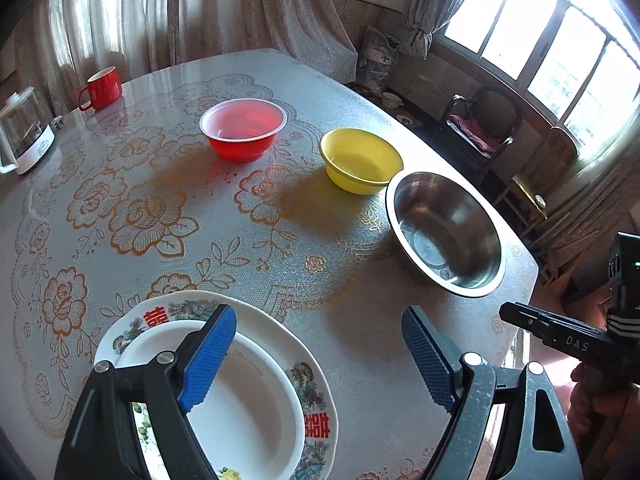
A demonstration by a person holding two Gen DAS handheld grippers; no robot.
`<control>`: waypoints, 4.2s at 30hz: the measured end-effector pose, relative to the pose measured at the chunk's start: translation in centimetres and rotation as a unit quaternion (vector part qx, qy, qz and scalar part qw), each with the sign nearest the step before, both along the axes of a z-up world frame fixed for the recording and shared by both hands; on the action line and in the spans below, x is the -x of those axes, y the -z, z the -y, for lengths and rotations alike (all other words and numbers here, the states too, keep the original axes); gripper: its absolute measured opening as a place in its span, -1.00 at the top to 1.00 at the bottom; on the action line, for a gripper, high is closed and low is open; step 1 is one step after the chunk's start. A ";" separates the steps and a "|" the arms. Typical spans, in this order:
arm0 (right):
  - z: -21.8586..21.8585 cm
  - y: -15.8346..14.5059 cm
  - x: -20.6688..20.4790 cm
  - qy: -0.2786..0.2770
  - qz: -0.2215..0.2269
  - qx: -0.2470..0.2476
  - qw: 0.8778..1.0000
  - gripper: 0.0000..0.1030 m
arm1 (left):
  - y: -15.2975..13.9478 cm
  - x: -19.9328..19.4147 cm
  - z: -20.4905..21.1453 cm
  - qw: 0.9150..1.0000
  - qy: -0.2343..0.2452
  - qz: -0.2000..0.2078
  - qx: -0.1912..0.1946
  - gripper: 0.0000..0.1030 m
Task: Organize plates and bowls
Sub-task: 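Move the left tool to the steel bowl rim and close on it, then slide the steel bowl toward the plate stack and open the left tool, then move the left tool to the rim of the yellow bowl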
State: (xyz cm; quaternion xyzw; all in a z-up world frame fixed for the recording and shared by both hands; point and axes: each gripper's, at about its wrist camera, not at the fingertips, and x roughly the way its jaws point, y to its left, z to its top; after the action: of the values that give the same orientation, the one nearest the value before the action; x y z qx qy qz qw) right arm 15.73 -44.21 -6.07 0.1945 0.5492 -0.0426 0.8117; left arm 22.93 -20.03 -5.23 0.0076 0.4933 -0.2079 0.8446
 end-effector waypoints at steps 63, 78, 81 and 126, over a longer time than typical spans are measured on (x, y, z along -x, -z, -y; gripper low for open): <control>5.8 2.9 -9.6 -0.020 0.018 -0.014 1.000 0.74 | 6.3 -5.1 9.2 0.994 0.034 -0.094 -0.034 0.59; 1.4 3.0 -10.1 -0.075 0.027 -0.016 0.997 0.74 | 6.3 -2.7 4.0 0.995 0.018 -0.086 -0.056 0.51; 0.9 3.1 -10.5 -0.082 0.030 -0.013 0.996 0.74 | 6.7 -2.5 3.8 0.994 0.017 -0.091 -0.063 0.49; 2.8 -0.2 -11.7 -0.086 0.047 0.019 0.995 0.39 | -0.4 -5.3 6.6 0.993 0.018 -0.003 -0.117 -0.38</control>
State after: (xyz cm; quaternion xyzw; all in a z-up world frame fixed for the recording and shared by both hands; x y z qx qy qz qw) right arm 27.48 -47.03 -5.85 0.1323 0.5243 0.0261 0.8408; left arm 28.25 -26.63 -4.87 0.1144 0.5163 -0.1638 0.8327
